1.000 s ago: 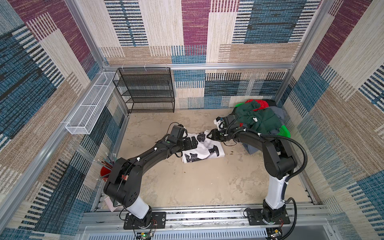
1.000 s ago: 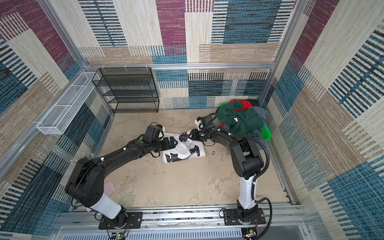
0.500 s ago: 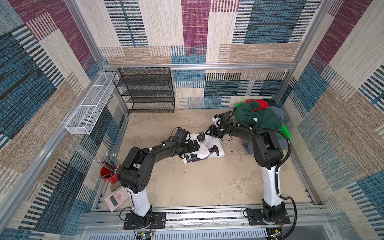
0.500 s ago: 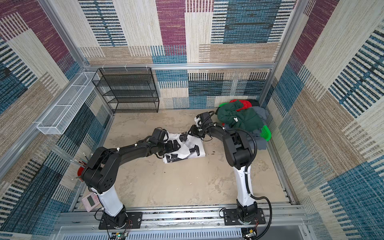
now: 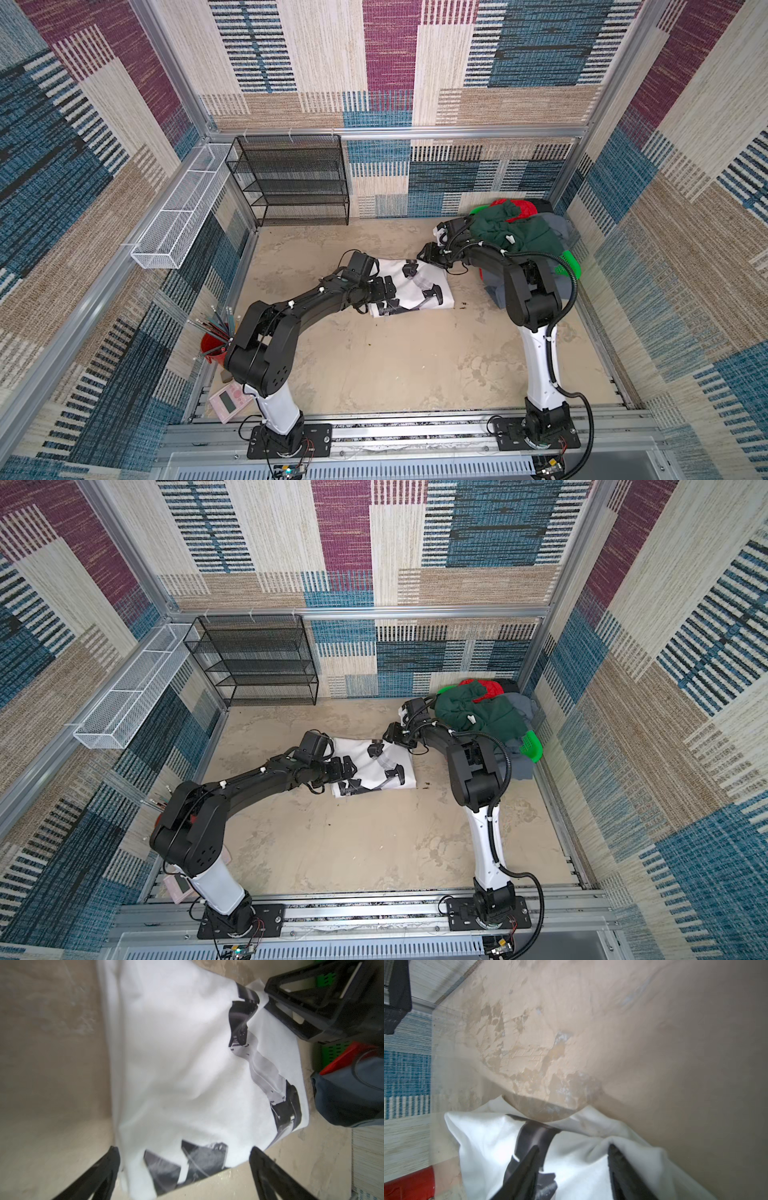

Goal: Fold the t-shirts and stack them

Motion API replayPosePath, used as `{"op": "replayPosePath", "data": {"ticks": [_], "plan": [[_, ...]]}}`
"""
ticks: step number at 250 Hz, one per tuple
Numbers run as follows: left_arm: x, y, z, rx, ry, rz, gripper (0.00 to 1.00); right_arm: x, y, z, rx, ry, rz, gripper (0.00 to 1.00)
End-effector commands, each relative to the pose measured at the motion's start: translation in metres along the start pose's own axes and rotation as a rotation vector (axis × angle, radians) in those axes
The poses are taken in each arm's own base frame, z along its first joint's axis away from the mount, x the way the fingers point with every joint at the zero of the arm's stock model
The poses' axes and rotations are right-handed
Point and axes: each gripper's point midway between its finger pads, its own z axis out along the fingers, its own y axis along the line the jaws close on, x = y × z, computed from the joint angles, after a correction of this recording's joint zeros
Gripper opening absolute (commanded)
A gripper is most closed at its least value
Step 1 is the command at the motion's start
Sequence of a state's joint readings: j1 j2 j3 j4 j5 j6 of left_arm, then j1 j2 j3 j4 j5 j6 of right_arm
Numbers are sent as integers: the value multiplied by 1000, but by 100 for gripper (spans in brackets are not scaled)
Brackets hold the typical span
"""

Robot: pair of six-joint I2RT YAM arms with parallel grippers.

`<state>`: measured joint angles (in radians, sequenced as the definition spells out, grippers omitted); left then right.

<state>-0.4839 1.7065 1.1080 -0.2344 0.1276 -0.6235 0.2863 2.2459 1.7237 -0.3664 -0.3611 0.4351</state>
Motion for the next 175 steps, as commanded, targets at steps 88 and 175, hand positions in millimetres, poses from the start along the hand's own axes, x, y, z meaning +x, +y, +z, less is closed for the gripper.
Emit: {"op": "replayPosePath", "data": {"ticks": [88,175], "plan": [[-4,59,5,-192,-2,-34,98,-13,30,-121,34,-234,-53,99],[0,66,41,-212,46,-43,78,50,18,-164,8,-249,9,99]]}}
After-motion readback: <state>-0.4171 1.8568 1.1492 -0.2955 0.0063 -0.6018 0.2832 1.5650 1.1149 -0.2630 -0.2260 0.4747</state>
